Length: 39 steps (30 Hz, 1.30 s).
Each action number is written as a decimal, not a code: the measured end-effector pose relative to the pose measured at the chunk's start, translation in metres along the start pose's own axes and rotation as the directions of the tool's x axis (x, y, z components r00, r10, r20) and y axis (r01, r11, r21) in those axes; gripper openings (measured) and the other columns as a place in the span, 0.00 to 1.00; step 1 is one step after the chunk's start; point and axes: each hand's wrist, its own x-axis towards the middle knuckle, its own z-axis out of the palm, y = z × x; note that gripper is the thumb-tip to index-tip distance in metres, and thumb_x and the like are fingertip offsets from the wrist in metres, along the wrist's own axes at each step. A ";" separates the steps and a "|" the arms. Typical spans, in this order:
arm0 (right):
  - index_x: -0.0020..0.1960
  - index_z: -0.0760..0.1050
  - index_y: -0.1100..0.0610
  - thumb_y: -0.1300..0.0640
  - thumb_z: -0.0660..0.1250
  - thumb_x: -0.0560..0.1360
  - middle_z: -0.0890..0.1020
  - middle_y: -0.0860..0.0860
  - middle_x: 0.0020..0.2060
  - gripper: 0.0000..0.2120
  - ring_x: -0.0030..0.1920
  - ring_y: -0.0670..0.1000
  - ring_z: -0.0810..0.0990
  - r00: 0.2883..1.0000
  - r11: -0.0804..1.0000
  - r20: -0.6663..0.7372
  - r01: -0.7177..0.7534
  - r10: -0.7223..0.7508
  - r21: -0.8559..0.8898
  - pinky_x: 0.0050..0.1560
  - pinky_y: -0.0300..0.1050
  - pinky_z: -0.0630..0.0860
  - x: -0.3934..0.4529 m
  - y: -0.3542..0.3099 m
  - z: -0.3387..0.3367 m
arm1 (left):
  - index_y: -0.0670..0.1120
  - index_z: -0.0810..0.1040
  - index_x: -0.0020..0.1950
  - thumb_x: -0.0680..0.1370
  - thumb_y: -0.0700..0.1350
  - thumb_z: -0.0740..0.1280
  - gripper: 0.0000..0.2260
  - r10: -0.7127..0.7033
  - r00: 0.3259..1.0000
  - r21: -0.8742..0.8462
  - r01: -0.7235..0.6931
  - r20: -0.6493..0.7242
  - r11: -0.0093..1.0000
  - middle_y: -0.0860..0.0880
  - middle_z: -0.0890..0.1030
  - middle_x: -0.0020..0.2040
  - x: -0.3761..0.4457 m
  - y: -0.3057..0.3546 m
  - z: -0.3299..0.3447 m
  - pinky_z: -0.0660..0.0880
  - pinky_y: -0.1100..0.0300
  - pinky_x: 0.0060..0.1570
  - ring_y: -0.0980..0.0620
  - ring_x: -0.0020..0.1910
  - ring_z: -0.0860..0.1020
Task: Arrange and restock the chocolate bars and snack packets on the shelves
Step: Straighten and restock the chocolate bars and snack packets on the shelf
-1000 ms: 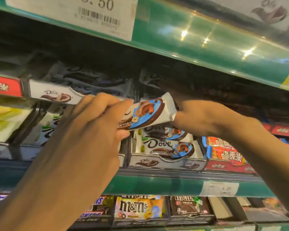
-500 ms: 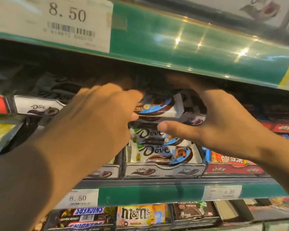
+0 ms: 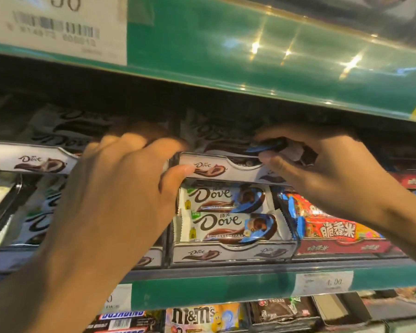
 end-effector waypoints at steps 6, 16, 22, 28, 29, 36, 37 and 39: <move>0.64 0.78 0.48 0.44 0.58 0.79 0.84 0.45 0.50 0.18 0.49 0.50 0.81 0.992 0.970 -0.081 0.071 -0.092 -0.232 0.46 0.43 0.74 -0.021 -0.032 0.024 | 0.46 0.83 0.54 0.79 0.49 0.69 0.09 0.024 0.993 -0.021 -0.027 -0.116 0.999 0.52 0.67 0.39 -0.011 -0.009 0.012 0.71 0.50 0.42 0.51 0.41 0.66; 0.62 0.71 0.43 0.25 0.43 0.74 0.82 0.46 0.48 0.32 0.44 0.52 0.79 0.994 0.961 0.105 0.006 0.024 -0.275 0.41 0.48 0.74 -0.004 -0.050 0.030 | 0.46 0.84 0.56 0.76 0.50 0.67 0.13 0.019 0.989 -0.060 -0.028 -0.143 0.998 0.44 0.83 0.44 -0.015 -0.013 0.018 0.75 0.43 0.46 0.41 0.44 0.77; 0.58 0.72 0.44 0.23 0.44 0.72 0.82 0.45 0.46 0.33 0.44 0.51 0.79 0.992 0.951 0.126 0.032 0.007 -0.306 0.43 0.50 0.76 -0.004 -0.052 0.026 | 0.47 0.84 0.54 0.76 0.51 0.67 0.12 0.000 0.991 -0.078 -0.010 -0.134 0.997 0.47 0.82 0.41 -0.015 -0.012 0.014 0.74 0.46 0.45 0.43 0.43 0.76; 0.68 0.68 0.46 0.23 0.48 0.70 0.79 0.49 0.57 0.37 0.56 0.55 0.78 0.990 0.956 0.128 -0.014 0.054 -0.292 0.49 0.50 0.72 -0.006 -0.052 0.026 | 0.48 0.84 0.54 0.77 0.52 0.66 0.12 -0.007 0.993 -0.096 -0.004 -0.116 0.995 0.49 0.80 0.39 -0.014 -0.010 0.012 0.75 0.46 0.43 0.45 0.42 0.73; 0.69 0.67 0.45 0.23 0.49 0.70 0.78 0.50 0.58 0.37 0.56 0.56 0.77 0.988 0.951 0.135 -0.024 0.069 -0.308 0.48 0.50 0.70 -0.002 -0.053 0.028 | 0.48 0.84 0.54 0.77 0.52 0.66 0.12 -0.008 0.994 -0.094 -0.002 -0.113 0.996 0.49 0.79 0.38 -0.014 -0.010 0.013 0.75 0.46 0.43 0.45 0.41 0.73; 0.72 0.62 0.44 0.24 0.52 0.71 0.73 0.47 0.67 0.37 0.65 0.54 0.72 0.985 0.948 0.157 -0.022 0.076 -0.319 0.64 0.53 0.66 -0.008 -0.056 0.035 | 0.47 0.84 0.54 0.76 0.50 0.69 0.11 -0.025 0.995 -0.109 0.015 -0.092 0.994 0.48 0.80 0.39 -0.014 -0.008 0.009 0.73 0.48 0.44 0.49 0.42 0.71; 0.71 0.63 0.44 0.24 0.52 0.71 0.74 0.46 0.65 0.36 0.64 0.53 0.72 0.984 0.950 0.163 -0.020 0.074 -0.311 0.64 0.53 0.65 -0.010 -0.056 0.033 | 0.47 0.84 0.54 0.76 0.50 0.69 0.11 -0.024 0.996 -0.112 0.014 -0.087 0.994 0.48 0.80 0.39 -0.014 -0.008 0.009 0.73 0.48 0.44 0.50 0.42 0.69; 0.69 0.65 0.44 0.24 0.53 0.71 0.76 0.46 0.62 0.34 0.61 0.53 0.74 0.986 0.951 0.159 -0.007 0.059 -0.309 0.57 0.52 0.67 -0.009 -0.056 0.031 | 0.47 0.84 0.55 0.76 0.51 0.69 0.12 -0.024 0.996 -0.111 0.015 -0.082 0.994 0.48 0.80 0.38 -0.014 -0.008 0.009 0.73 0.48 0.44 0.49 0.42 0.70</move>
